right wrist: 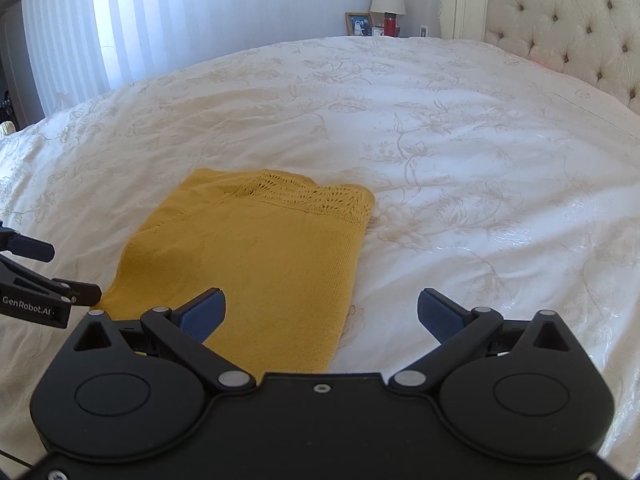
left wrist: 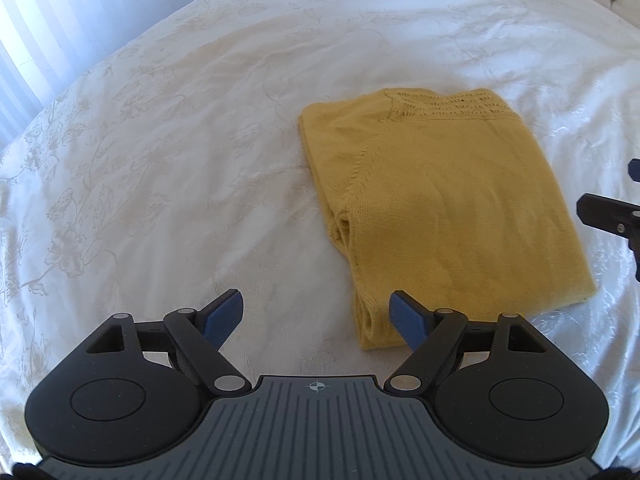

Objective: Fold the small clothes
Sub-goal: 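Withdraw both open grippers from the folded sweater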

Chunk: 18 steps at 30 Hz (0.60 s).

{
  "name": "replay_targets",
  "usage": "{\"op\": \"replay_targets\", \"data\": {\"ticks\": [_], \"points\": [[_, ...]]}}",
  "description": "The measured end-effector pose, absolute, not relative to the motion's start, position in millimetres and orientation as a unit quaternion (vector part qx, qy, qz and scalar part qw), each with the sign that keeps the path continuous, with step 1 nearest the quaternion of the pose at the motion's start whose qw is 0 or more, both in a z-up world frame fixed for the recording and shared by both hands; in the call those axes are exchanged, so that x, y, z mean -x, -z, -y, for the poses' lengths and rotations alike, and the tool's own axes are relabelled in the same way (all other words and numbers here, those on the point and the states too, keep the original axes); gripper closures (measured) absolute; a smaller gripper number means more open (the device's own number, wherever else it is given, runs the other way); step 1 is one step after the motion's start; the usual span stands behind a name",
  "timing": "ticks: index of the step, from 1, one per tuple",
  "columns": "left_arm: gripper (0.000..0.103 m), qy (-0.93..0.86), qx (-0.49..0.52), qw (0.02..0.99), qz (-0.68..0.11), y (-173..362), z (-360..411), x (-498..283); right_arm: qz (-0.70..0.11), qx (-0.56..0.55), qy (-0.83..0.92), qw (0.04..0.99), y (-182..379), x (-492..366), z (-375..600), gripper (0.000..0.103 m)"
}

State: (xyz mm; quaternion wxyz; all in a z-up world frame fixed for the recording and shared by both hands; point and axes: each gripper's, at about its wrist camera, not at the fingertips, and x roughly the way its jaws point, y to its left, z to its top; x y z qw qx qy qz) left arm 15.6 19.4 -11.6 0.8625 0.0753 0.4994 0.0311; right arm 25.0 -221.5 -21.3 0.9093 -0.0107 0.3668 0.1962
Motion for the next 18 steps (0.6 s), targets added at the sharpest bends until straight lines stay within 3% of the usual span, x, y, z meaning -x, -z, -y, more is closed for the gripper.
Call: {"op": "replay_targets", "data": {"ticks": [18], "points": [[0.023,-0.014,-0.053,0.859,-0.509,8.9,-8.9,-9.8,-0.398,-0.016,-0.202,0.895,27.9,-21.7,220.3,0.001]]}}
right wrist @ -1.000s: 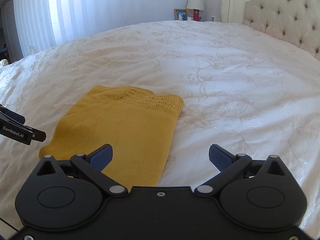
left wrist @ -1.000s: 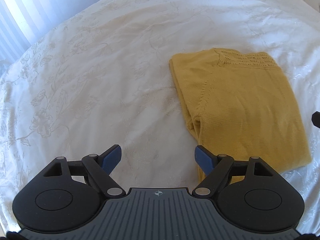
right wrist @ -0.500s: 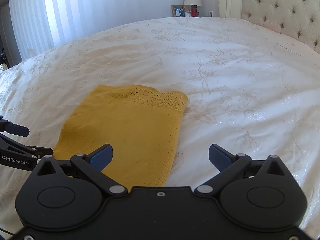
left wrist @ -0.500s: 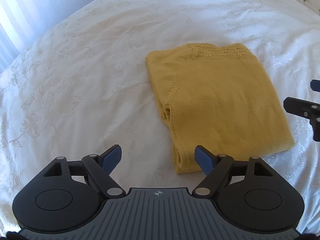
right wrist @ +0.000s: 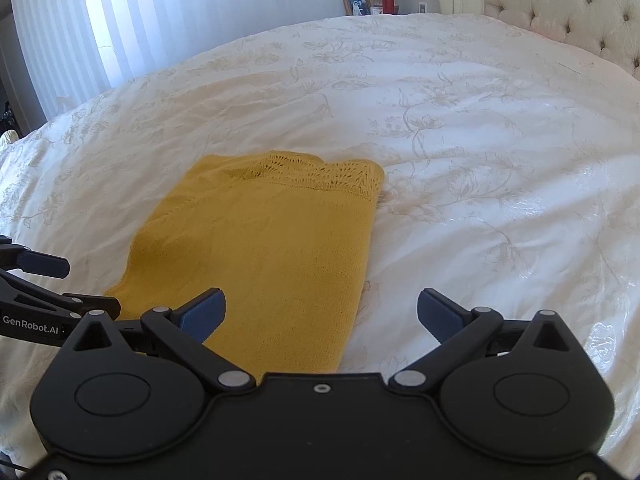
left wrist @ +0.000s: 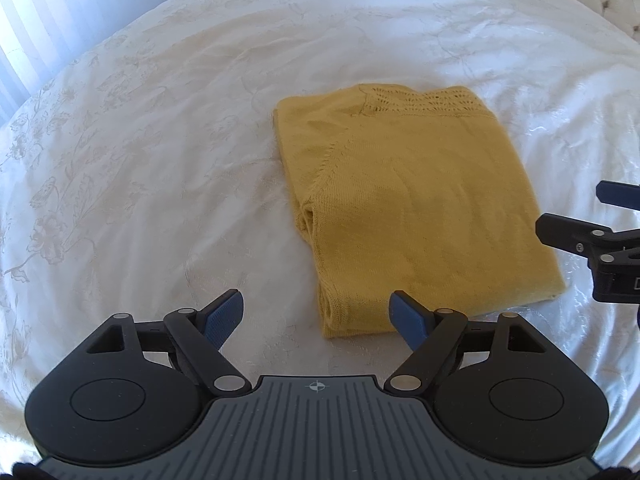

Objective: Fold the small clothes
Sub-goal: 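Withdraw both open grippers from the folded sweater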

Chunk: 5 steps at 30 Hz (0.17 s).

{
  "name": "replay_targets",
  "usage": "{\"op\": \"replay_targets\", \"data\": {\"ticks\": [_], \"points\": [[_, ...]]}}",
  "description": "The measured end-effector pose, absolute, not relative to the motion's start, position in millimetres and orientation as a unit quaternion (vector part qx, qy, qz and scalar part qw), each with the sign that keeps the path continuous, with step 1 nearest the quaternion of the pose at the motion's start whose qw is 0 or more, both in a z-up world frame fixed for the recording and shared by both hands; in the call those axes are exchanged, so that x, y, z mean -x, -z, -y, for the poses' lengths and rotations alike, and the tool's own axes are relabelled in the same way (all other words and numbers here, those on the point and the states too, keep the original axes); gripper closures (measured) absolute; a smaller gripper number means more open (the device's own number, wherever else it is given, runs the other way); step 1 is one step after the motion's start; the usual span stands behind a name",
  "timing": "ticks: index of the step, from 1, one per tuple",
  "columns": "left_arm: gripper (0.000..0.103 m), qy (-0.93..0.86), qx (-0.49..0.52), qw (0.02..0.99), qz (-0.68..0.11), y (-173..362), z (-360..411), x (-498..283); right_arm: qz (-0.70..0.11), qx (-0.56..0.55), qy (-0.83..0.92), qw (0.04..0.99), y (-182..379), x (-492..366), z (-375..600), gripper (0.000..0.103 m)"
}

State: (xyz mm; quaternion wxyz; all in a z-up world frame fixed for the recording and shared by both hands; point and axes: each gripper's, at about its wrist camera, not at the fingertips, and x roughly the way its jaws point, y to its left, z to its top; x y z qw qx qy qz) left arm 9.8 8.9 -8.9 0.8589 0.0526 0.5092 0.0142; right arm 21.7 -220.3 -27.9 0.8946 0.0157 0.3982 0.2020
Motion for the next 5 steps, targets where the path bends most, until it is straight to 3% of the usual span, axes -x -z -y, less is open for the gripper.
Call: {"op": "replay_targets", "data": {"ticks": [5], "points": [[0.024,-0.007,-0.047,0.862,-0.505,6.6,-9.0,-7.6,-0.403,-0.019,-0.206,0.891,29.4,-20.0,218.9,0.001]]}}
